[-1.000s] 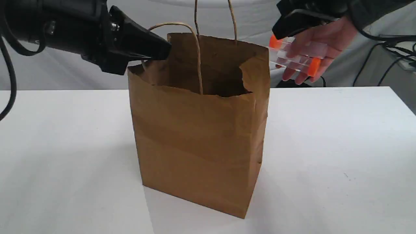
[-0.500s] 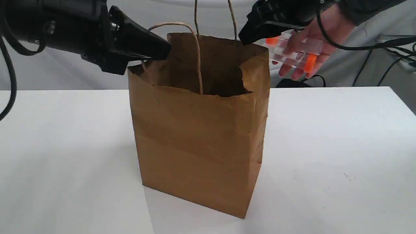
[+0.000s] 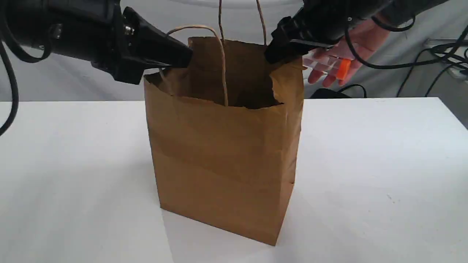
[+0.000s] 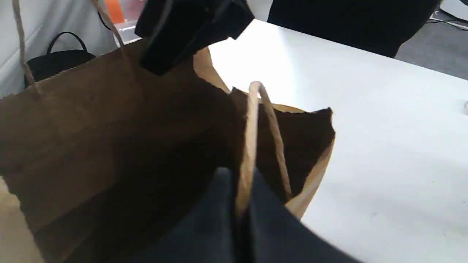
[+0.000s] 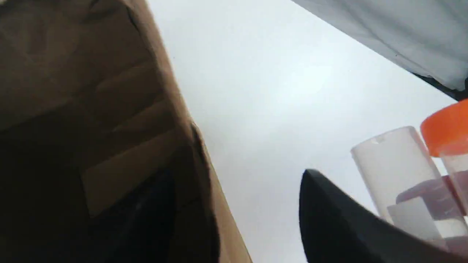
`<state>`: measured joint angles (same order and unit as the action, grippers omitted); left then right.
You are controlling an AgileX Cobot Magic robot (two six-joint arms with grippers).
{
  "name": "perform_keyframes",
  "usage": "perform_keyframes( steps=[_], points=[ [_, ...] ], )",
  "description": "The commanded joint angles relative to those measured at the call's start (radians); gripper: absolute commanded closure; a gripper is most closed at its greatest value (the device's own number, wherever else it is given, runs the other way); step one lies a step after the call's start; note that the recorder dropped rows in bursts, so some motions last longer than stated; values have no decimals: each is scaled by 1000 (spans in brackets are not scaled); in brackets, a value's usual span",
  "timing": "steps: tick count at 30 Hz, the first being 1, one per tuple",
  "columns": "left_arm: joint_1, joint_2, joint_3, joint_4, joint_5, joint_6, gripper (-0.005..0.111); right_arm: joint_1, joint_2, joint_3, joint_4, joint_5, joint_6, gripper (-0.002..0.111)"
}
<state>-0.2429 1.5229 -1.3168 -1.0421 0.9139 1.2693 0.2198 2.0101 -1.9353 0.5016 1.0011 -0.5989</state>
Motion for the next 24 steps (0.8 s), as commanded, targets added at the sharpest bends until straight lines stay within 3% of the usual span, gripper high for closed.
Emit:
perform_keyframes(
  steps=[1, 5, 7, 9, 19, 24],
  points=[
    [-6, -1, -3, -13, 2, -10, 107, 2, 7, -4, 18, -5, -3, 60],
    [-6, -1, -3, -13, 2, -10, 107, 2, 10, -4, 51, -5, -3, 71],
    [-6, -1, -3, -13, 2, -10, 107, 2, 10, -4, 75, -7, -3, 85],
    [-6, -1, -3, -13, 2, -12, 107, 2, 10, -4, 92, -3, -3, 108],
    [-6, -22, -7, -44, 6, -16, 107, -2, 10, -9, 137, 28, 90, 108],
    [-6, -60, -97, -41, 53, -78, 107, -10, 26, -9, 165, 46, 158, 108]
  ],
)
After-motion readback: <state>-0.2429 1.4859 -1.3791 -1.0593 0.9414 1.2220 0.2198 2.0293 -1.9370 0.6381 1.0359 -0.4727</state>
